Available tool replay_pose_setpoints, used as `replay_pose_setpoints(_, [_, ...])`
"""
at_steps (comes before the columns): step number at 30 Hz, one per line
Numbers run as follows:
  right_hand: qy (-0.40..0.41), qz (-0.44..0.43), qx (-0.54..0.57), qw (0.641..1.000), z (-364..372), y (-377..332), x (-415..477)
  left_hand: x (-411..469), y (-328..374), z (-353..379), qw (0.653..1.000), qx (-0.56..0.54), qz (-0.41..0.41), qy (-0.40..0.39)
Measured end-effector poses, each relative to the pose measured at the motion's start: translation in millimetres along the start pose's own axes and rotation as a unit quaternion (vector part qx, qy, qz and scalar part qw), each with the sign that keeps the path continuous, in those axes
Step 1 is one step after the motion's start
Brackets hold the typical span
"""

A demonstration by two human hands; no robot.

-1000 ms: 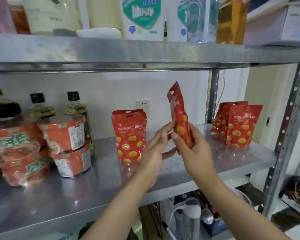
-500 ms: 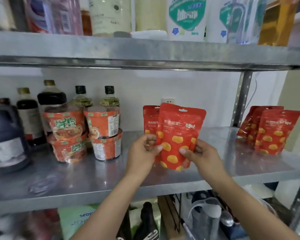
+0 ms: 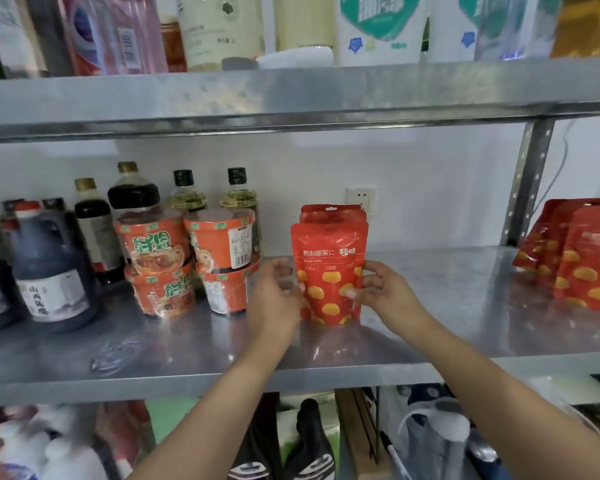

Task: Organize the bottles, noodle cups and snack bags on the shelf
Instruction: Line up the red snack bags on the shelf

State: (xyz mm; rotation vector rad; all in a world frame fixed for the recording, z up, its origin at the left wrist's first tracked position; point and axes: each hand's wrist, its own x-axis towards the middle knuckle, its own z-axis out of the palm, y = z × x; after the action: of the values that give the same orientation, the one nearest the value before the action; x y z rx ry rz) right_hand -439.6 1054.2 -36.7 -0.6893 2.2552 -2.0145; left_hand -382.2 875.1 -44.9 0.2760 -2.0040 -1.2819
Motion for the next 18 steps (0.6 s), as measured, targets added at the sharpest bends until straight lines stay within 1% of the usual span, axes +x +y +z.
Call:
replay_pose_setpoints(2, [0.002, 0.001, 0.003, 1.000, -5, 0, 0, -9, 8, -1, 0.996, -0.022, 0.044, 0.077])
replay_pose_setpoints(3, [0.005, -0.003, 0.009, 1.000, -9, 0, 1, -15, 15, 0, 0.992, -0.038, 0.079, 0.096])
replay_pose_setpoints(4, [0.010, -0.007, 0.017, 1.000, -12, -1, 0, -22, 24, 2, 0.987, -0.049, 0.121, 0.096])
replay_pose_setpoints(7, [0.030, -0.028, 0.038, 0.998, -27, -5, -1, -40, 50, 21, 0.971, -0.044, 0.232, 0.036])
replay_pose_setpoints(9, [0.064, -0.057, 0.025, 0.996, -45, -4, -5, -45, 63, 42, 0.963, -0.047, 0.264, -0.009])
replay_pose_setpoints(11, [0.106, -0.082, 0.023, 0.991, -67, -6, -13, -47, 73, 66, 0.966, -0.072, 0.245, -0.051])
replay_pose_setpoints(13, [0.143, -0.095, 0.047, 0.984, -93, -10, -24, -50, 80, 95, 0.968, -0.102, 0.212, -0.091])
replay_pose_setpoints(15, [0.187, -0.101, 0.070, 0.975, -121, -10, -35, -55, 89, 127, 0.967, -0.116, 0.190, -0.125])
replay_pose_setpoints(18, [0.266, -0.099, 0.061, 0.957, -165, -8, -54, -68, 108, 174, 0.961, -0.144, 0.145, -0.188])
